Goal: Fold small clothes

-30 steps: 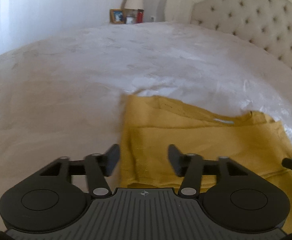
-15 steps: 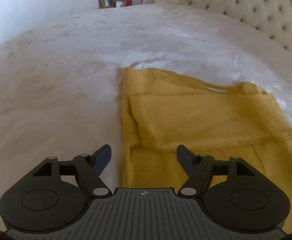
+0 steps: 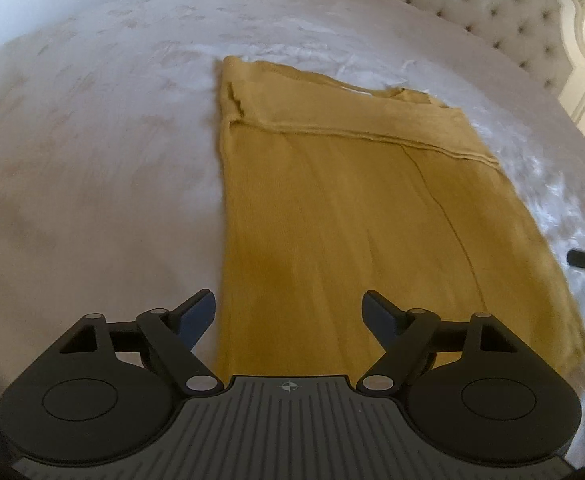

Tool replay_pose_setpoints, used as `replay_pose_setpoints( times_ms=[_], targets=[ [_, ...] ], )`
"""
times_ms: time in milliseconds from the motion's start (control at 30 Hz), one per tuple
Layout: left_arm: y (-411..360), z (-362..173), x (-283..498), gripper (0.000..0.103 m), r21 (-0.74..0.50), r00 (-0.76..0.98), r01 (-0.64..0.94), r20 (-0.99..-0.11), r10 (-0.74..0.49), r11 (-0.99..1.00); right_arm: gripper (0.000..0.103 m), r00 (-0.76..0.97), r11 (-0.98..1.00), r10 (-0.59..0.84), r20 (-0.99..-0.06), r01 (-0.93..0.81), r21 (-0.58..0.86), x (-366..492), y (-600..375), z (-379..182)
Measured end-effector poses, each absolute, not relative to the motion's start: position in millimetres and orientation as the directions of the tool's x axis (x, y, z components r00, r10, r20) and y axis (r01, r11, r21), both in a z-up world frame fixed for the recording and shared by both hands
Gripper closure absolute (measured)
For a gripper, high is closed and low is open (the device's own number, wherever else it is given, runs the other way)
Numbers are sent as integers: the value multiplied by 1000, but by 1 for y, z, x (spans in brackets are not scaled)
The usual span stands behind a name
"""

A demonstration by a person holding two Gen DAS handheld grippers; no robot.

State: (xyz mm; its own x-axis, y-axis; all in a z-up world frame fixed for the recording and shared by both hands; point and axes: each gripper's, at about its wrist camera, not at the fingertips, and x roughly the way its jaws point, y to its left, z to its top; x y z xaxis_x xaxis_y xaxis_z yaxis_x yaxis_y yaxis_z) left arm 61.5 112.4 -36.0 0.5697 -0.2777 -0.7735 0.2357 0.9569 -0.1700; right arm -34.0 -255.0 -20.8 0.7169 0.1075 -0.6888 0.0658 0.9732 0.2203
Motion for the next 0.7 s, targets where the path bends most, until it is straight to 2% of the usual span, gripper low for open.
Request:
replay_pose_setpoints(
  times_ms=[167,333,700],
  targets=[
    [117,-38,30,23,-191,576,206,-769,-277,960,10,702,977,110,-704,54,206,-67,-247,-23],
    [123,-42,9,23,-204,586,170,-766,-265,964,10,679,969,109,-726,91,231,-87,-249,-33],
    [128,-66,2,22,-203,575,127,-782,-239,971,6,640,929,152,-753,167,329,-100,-264,-63]
  ],
)
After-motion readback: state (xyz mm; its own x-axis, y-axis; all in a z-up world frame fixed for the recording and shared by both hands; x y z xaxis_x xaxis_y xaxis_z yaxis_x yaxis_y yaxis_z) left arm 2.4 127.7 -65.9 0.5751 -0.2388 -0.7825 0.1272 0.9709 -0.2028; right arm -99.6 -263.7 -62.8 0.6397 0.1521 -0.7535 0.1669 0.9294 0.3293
